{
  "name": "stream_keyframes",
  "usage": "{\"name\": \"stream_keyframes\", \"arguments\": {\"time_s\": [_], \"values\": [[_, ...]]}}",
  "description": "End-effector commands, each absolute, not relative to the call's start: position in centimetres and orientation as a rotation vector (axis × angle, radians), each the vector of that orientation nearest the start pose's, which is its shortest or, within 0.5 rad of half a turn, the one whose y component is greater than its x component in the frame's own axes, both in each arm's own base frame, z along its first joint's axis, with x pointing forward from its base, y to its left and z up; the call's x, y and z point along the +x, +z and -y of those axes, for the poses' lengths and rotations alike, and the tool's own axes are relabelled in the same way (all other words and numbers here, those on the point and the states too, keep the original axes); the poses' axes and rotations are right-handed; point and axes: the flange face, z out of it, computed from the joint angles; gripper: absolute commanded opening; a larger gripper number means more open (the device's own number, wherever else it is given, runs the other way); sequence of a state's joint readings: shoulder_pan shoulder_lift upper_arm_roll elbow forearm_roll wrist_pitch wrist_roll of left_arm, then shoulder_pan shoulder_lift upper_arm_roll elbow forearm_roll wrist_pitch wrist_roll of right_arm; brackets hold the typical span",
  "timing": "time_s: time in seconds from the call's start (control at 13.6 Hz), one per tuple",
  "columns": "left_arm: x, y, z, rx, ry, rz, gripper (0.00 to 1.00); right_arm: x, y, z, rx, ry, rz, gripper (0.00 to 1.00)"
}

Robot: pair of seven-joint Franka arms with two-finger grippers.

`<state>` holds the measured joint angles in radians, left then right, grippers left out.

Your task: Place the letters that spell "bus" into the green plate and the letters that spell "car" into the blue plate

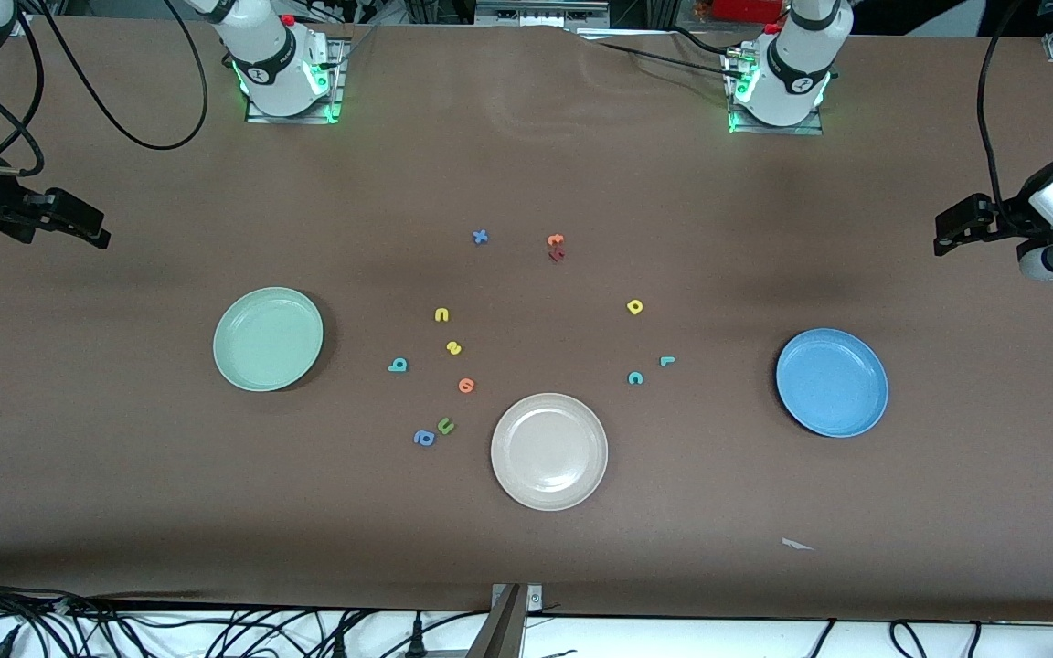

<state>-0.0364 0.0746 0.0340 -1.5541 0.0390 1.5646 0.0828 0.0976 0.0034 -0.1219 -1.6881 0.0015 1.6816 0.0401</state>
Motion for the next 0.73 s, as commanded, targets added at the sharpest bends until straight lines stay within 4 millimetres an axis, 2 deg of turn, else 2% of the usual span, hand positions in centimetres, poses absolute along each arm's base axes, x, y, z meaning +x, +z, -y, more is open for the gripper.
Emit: {"name": "stream_keyframes", "arguments": {"time_s": [0.0,0.66], "values": [[57.19,58.98,-0.07,-3.101,0.09,-0.138,1.0,55.99,57.83,0.92,-3.145,0.002,-0.069,1.0],[57.12,59.16,-0.08,-3.101,0.086,-0.138,1.0,56.15,57.73,1.05,-3.142,-0.005,-0.084,1.0]]}}
